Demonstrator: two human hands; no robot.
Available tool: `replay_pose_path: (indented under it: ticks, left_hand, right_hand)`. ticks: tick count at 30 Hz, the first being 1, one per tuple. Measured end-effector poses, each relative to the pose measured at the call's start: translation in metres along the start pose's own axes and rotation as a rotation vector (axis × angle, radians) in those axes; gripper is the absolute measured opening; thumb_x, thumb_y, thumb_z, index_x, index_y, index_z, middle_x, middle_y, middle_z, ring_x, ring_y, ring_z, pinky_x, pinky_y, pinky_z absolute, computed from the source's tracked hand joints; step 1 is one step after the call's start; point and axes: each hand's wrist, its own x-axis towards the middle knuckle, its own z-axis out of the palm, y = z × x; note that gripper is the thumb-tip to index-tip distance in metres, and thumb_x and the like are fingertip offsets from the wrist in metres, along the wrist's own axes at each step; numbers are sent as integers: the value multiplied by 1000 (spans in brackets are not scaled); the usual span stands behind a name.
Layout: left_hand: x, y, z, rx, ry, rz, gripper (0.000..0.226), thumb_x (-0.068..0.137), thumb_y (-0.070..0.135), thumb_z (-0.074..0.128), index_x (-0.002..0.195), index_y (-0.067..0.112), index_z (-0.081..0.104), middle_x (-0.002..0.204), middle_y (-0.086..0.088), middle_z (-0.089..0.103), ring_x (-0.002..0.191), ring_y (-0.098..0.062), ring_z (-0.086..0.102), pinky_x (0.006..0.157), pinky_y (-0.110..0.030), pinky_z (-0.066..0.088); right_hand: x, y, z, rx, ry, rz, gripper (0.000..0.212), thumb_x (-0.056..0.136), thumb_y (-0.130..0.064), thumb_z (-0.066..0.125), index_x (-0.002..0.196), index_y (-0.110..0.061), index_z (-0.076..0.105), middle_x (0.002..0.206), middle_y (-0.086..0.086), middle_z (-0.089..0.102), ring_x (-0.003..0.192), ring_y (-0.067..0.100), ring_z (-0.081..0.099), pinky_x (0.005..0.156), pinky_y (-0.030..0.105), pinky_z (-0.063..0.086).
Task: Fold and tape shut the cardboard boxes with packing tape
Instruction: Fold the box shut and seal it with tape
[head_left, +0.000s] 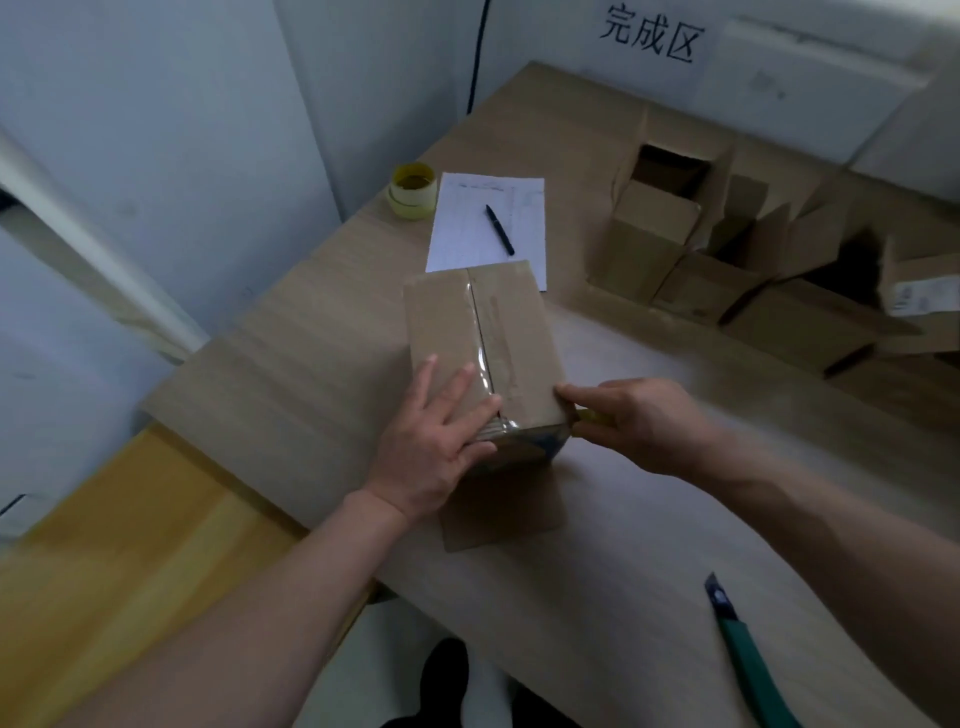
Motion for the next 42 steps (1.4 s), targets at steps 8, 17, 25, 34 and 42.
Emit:
replay_pose_path:
  ticks: [8,17,25,34,42]
  left_hand:
    - [-1,-14,-17,-27,-42,146,47,87,42,60,124,16,66,142,-14,52,136,-48,36,101,-64,40]
    - [37,38,-6,276,-296,141,78,83,78,21,149,41,3,163,1,-4,149,-35,-2,109,-68,12]
    - [59,32,-6,279,-316,154,74,80,77,29,144,48,8,157,2,16,142,-34,19,99,-68,27]
    - [37,72,0,317,-124,169,71,78,77,31,137,38,41,126,-10,47,108,-37,45,85,-51,40]
    - [23,39,-25,-23,-153,94,94,72,74,52,147,21,35,147,-3,43,137,-29,36,111,-47,30]
  right_hand:
    - [-24,-29,7,-39,95,-20,48,86,-40,73,128,-19,63,95,1,74,77,20,69,66,35,59]
    - [-39,-49,25,-22,244,148,44,79,-42,78,118,-22,69,89,2,75,71,26,70,57,33,55]
    - [-46,-42,29,339,74,469,66,84,-49,70,143,-46,40,129,-8,63,112,16,60,89,30,47]
    - [-79,-49,27,290,51,519,73,82,-38,75,146,-41,40,132,-7,63,113,14,60,92,29,48]
    - [-74,-64,23,79,80,409,59,92,-59,53,144,-43,32,121,-4,66,91,17,63,79,33,53]
